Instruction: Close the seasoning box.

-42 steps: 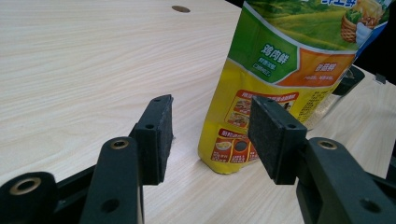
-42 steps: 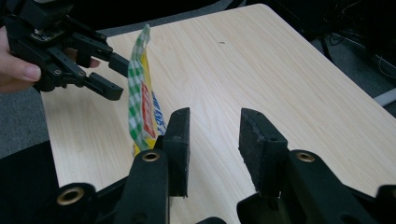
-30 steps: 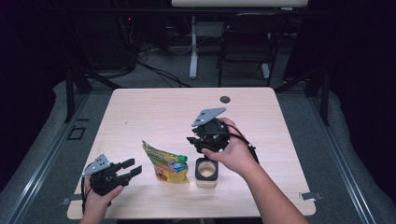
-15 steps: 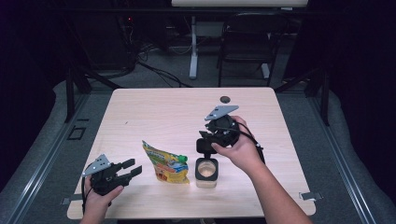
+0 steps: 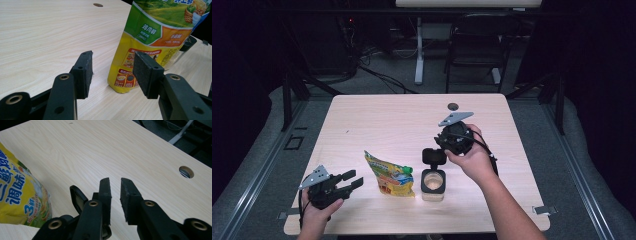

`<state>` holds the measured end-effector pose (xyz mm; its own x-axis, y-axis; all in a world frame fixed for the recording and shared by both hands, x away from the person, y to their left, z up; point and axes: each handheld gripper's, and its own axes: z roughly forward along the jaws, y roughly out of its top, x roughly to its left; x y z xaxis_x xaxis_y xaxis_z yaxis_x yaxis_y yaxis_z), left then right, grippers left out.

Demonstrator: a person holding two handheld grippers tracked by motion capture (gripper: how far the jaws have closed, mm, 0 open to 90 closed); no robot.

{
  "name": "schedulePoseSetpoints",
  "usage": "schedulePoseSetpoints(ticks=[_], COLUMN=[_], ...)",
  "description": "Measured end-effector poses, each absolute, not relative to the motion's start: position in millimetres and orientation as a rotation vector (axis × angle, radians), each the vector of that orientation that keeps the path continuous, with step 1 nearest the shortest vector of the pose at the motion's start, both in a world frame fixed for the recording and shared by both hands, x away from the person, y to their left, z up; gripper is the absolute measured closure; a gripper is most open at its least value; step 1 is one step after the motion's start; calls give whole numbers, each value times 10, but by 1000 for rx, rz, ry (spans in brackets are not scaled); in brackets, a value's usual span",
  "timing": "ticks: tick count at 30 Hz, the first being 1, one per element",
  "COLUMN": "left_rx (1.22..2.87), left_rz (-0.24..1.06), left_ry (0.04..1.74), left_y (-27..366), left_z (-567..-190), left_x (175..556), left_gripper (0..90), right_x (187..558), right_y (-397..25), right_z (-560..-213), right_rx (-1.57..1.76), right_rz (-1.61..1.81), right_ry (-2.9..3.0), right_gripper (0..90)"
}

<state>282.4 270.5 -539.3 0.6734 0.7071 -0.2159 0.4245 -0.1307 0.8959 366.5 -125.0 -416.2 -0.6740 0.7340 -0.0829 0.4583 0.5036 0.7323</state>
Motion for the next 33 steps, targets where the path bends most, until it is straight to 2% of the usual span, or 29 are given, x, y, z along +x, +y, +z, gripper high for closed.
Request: schedulePoseSetpoints(ticks=[6,12,33], left_rx=[1765,1761,1757], left_rz=[312,315,316], left_ry=[908,910,915], left_y=[2703,2705,2709], left_z=[-5395,-5394,-5392], left_x=[2825,2825,2821], left_gripper=[508,508,508], right_x=[3676,3674,3653], right_y=[-1270,-1272,-1256], right_z=[-4215,-4220,-4272], right_rx=[997,996,991], right_rz=[977,966,976], right_ry=[2396,2421,2438], right_gripper=[866,885,899])
